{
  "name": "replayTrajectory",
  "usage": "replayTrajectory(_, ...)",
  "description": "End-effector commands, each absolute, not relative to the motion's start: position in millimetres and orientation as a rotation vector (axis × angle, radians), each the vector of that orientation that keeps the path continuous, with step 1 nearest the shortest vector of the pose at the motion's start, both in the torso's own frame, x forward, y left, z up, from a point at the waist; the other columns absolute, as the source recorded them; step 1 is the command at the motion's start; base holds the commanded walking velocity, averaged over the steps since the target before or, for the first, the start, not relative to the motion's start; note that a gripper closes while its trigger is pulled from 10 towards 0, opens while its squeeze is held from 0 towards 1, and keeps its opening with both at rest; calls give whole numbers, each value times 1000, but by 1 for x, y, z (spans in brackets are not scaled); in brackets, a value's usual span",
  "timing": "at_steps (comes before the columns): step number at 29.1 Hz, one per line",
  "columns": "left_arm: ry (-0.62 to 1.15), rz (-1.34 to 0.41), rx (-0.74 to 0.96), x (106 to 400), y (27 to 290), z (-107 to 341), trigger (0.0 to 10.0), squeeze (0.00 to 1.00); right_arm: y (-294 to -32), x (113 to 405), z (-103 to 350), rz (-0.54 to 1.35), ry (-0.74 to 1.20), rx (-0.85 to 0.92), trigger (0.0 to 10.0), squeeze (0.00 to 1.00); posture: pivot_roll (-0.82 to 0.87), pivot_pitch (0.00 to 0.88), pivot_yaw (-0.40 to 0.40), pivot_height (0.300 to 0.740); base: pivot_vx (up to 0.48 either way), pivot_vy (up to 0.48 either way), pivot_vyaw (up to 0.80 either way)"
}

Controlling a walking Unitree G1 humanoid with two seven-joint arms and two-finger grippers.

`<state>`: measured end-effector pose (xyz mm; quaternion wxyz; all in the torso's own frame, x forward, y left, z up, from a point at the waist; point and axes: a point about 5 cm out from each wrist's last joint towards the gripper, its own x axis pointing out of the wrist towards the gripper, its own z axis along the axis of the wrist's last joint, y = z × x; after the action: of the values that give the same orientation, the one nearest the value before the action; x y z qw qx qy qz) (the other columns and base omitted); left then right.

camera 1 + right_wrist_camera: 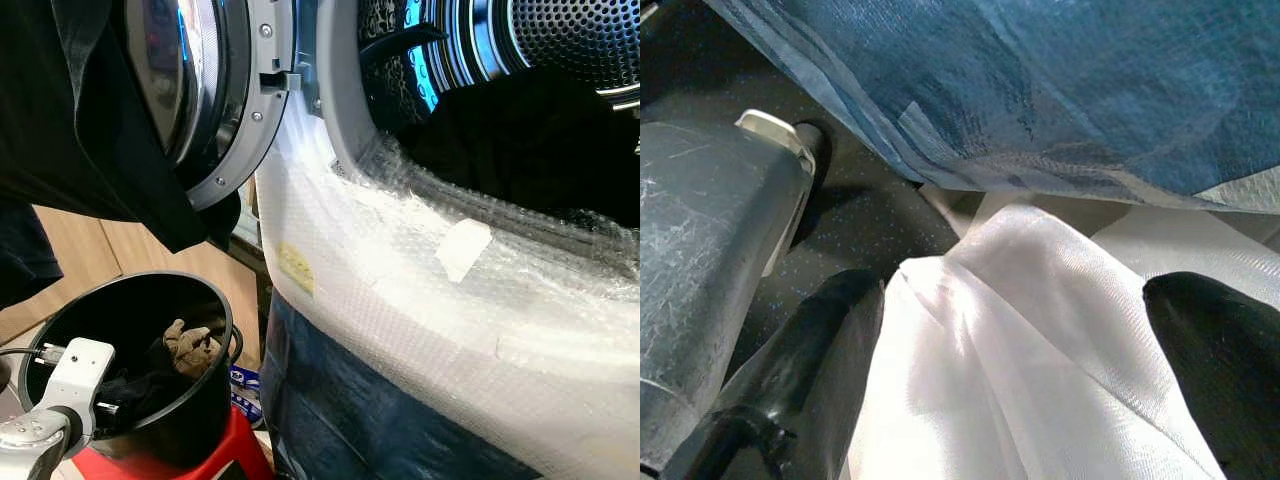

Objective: Clothes washing

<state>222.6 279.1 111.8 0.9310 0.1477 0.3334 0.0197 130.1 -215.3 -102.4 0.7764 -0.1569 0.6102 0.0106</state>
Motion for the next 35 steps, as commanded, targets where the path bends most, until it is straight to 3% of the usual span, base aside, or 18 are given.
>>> replayTrajectory(1, 717, 13, 294, 219, 278, 104, 0, 0, -216, 128, -103, 27, 1330, -345, 10000, 0, 147, 68, -55, 740, 0, 0, 0)
replayTrajectory(29, 690, -96, 357, 229, 272, 113, 0, 0, -211, 132, -103, 32, 1323, -345, 10000, 0, 149, 23, -40, 740, 0, 0, 0)
replayTrajectory(35, 553, -164, 403, 241, 258, 151, 0, 0, -215, 131, -102, 16, 1318, -364, 10000, 0, 166, 1, -50, 740, 0, 0, 0)
